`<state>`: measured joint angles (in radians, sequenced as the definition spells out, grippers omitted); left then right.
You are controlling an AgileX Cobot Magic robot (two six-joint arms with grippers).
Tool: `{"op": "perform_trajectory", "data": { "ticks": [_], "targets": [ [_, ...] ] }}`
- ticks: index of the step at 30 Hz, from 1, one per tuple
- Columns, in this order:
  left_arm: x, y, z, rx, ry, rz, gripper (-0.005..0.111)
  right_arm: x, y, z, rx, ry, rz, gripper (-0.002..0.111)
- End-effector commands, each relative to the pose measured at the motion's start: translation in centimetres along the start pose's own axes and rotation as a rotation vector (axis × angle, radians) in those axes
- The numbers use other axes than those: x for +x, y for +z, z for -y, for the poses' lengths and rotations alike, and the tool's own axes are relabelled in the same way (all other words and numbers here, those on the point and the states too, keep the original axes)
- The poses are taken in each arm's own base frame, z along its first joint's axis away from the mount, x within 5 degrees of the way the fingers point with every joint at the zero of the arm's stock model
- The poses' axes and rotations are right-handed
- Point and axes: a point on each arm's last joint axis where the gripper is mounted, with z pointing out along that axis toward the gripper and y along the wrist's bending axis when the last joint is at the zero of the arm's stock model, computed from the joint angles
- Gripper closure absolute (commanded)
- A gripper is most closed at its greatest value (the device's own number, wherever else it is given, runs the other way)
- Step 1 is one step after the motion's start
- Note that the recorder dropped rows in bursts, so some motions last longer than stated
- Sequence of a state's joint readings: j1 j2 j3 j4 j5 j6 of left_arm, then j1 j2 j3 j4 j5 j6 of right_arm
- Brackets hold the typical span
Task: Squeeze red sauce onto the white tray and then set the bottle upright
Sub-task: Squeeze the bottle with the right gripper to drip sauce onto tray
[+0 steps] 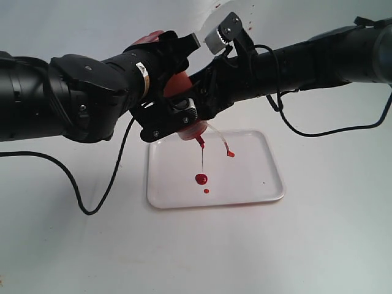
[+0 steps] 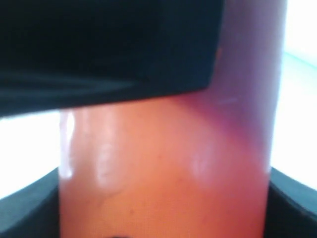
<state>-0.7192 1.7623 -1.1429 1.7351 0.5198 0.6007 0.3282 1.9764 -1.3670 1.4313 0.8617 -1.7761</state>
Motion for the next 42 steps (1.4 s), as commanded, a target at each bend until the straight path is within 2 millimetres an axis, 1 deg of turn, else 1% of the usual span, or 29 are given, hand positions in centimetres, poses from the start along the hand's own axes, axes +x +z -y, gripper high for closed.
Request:
{"op": "perform_trajectory", "data": {
  "ticks": [1,5,7,10,12,14,20,27,34,39,42],
  "targets": [
    [0.9,-0.3,-0.4,-0.007,-0.022,-0.039,0.107,-0.3,-0.1,0.1,0.017,-0.017,0.001,0.039],
    [0.9,-0.3,-0.4,-0.007,-0.022,-0.039,0.107,-0.3,-0.2,0.2,0.019,-0.017,0.001,0.035],
    [0.9,-0.3,-0.4,-0.007,-0.022,-0.039,0.107,-0.3,-0.2,0.3,0.028,-0.017,0.000,0.029],
    [0.9,-0.3,-0.4,-0.007,-0.022,-0.039,0.107,-0.2,-0.2,0.5,0.057,-0.011,-0.005,0.016],
    [0.9,-0.3,-0.4,-0.007,-0.022,-0.039,0.107,-0.2,-0.2,0.7,0.073,0.025,-0.006,0.008],
    [0.9,-0.3,-0.4,-0.007,-0.022,-0.039,0.107,-0.2,-0.2,0.7,0.073,0.040,-0.005,0.003],
    [1.0,-0.3,-0.3,-0.002,-0.022,-0.046,0.107,-0.2,-0.2,0.5,0.054,0.035,-0.008,0.003],
    [1.0,-0.3,-0.3,0.000,-0.022,-0.049,0.107,-0.1,-0.6,0.0,0.032,-0.057,-0.080,0.003],
    [1.0,-0.3,-0.3,0.000,-0.024,-0.049,0.107,-1.3,-1.8,-0.7,0.042,-0.116,-0.106,0.003],
    [1.1,-0.3,-0.3,0.001,-0.029,-0.050,0.107,-0.9,-2.3,-0.9,0.042,-0.150,-0.194,0.003],
    [1.1,-0.3,-0.3,0.001,-0.029,-0.050,0.107,-0.7,-2.3,-0.9,0.040,-0.148,-0.210,0.003]
  ]
}}
